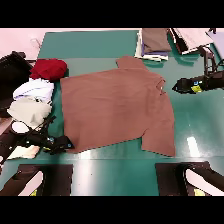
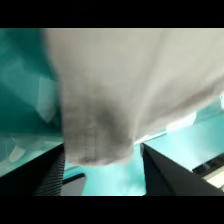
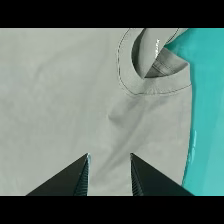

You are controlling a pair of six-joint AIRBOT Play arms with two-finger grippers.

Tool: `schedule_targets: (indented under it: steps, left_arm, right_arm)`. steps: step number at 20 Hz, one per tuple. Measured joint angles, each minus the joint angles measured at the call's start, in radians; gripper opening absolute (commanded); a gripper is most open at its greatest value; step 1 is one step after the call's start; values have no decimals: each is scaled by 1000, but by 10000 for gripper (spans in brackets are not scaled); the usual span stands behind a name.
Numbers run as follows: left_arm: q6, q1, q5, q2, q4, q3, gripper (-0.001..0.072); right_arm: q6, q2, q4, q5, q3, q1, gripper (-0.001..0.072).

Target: Fold the shirts.

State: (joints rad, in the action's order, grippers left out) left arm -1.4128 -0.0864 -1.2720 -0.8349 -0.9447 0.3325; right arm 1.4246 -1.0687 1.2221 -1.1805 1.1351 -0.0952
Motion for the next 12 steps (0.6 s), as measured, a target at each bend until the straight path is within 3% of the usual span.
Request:
schedule_targets:
  steps: [1, 7, 8, 9, 12]
  left_arm:
    - [1, 27, 18, 0, -5, -3, 27]
    - [0, 90, 14, 0, -12, 131, 23]
    - [-1, 93, 13, 0, -21, 172, 23]
    - [-5, 96, 12, 0, -27, 216, 23]
    - [-15, 99, 21, 0, -50, 317, 23]
  right_arm:
    - [0, 0, 0, 0, 0, 0, 291]
    - [-4, 5, 5, -58, -8, -72, 291]
    - [-7, 6, 8, -80, -21, -101, 319]
    - [-11, 6, 8, -103, -45, -137, 412]
    - [-18, 2, 10, -144, -164, -261, 416]
